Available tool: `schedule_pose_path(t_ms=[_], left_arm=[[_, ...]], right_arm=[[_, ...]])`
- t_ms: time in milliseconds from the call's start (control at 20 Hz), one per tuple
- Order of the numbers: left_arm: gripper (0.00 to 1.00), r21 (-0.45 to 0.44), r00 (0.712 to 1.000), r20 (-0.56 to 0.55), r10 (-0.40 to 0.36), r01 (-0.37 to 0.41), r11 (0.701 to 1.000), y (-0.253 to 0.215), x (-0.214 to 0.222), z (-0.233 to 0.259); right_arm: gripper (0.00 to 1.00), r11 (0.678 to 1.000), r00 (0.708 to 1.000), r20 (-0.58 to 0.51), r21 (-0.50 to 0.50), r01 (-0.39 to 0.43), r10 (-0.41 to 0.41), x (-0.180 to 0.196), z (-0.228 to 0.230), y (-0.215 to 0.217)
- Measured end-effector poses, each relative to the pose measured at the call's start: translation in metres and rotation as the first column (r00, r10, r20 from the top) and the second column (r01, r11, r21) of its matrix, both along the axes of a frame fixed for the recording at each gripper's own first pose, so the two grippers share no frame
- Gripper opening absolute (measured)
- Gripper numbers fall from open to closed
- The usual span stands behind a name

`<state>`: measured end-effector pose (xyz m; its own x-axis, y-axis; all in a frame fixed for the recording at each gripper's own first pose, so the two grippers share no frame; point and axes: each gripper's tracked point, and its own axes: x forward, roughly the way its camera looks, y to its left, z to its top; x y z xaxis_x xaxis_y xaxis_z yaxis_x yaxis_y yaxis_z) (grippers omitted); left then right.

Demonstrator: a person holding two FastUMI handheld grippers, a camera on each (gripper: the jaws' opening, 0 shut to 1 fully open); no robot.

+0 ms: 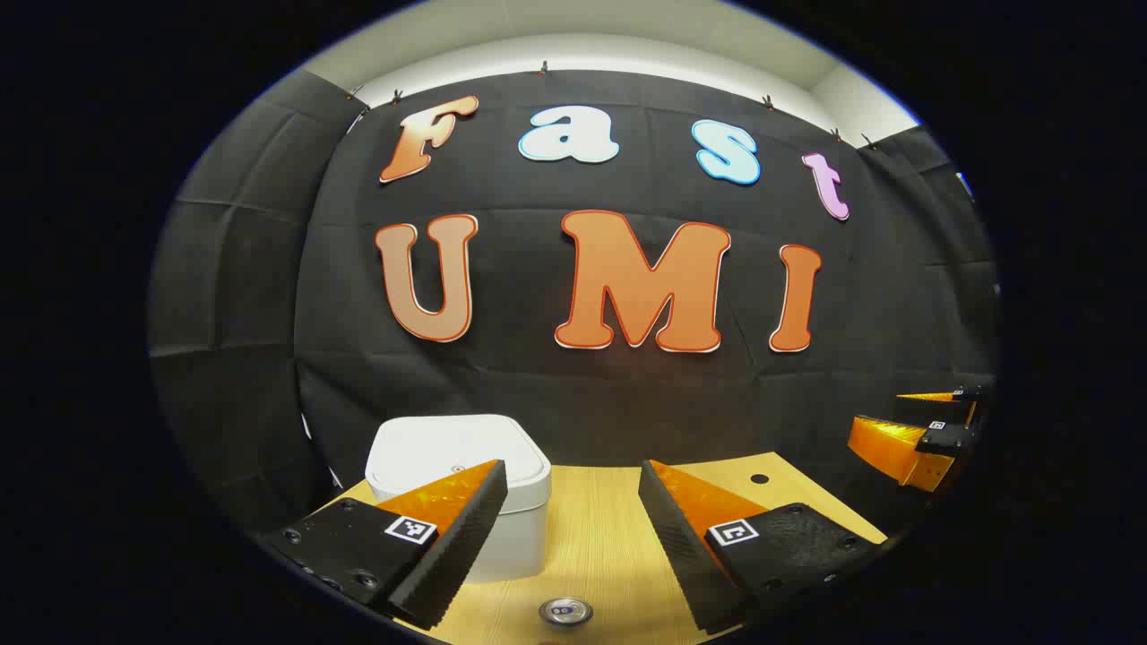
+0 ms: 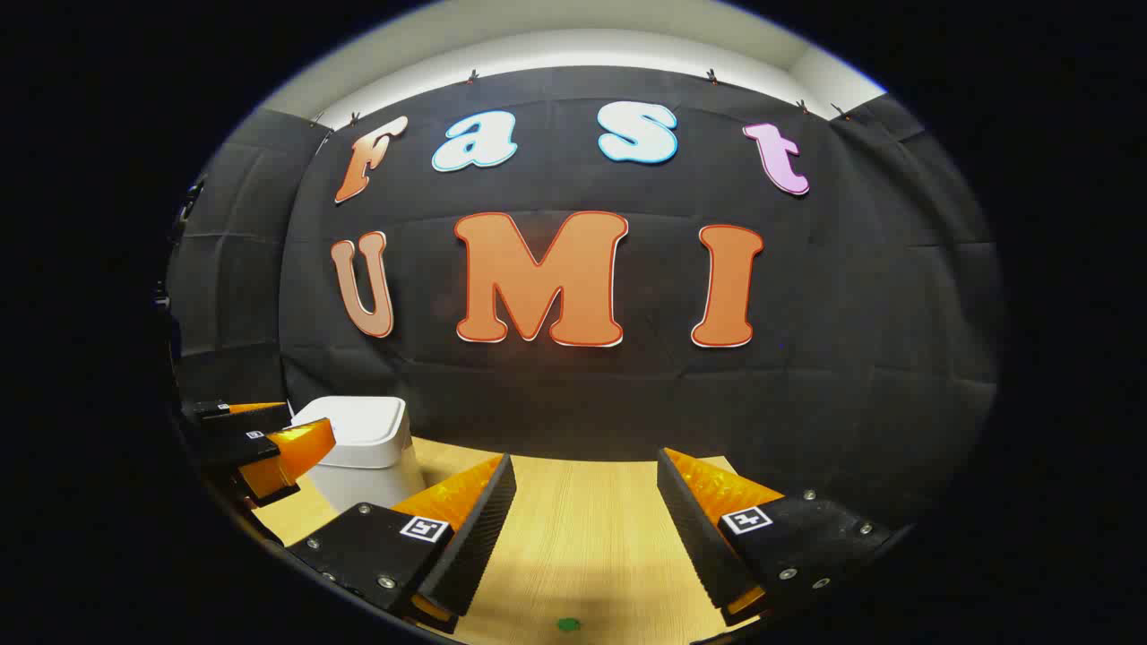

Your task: Press the lid of the desktop garbage bin to open it, pick up the crumpled paper on the desktop and throw it into the bin, then pick up the pop can on the desktop and drop it into the bin, and finally close the garbage bin lid.

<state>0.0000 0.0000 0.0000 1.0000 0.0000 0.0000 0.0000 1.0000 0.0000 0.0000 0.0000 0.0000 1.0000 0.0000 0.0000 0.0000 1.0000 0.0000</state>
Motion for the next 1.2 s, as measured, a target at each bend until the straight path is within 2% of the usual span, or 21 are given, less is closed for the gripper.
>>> schedule_pose_path(t_ms=[50,150,300,600,1200], left_arm=[[0.93,-0.004,1.0,-0.006,-0.011,0.011,1.0,-0.004,-0.002,-0.003],[0.93,0.005,1.0,-0.005,-0.03,0.03,1.0,-0.008,-0.002,-0.003],[0.94,0.016,0.998,-0.01,-0.067,0.067,0.998,-0.01,0.004,0.0],[0.93,0.031,0.993,-0.013,-0.116,0.117,0.993,-0.008,0.013,0.001],[0.94,0.027,0.996,-0.014,-0.088,0.088,0.996,0.008,0.013,0.0]], right_arm=[[0.95,1.0,1.0,-0.009,0.001,0.003,-0.003,-0.002,-0.003,-0.002],[0.95,1.0,1.0,0.006,0.003,0.001,-0.001,-0.007,0.001,0.0],[0.95,0.999,0.999,0.009,-0.006,0.052,-0.052,-0.008,-0.001,-0.006],[0.94,0.996,0.997,-0.001,0.017,0.083,-0.083,-0.009,-0.005,-0.001],[0.94,0.997,0.997,0.0,0.015,0.076,-0.076,-0.008,0.0,0.005]])
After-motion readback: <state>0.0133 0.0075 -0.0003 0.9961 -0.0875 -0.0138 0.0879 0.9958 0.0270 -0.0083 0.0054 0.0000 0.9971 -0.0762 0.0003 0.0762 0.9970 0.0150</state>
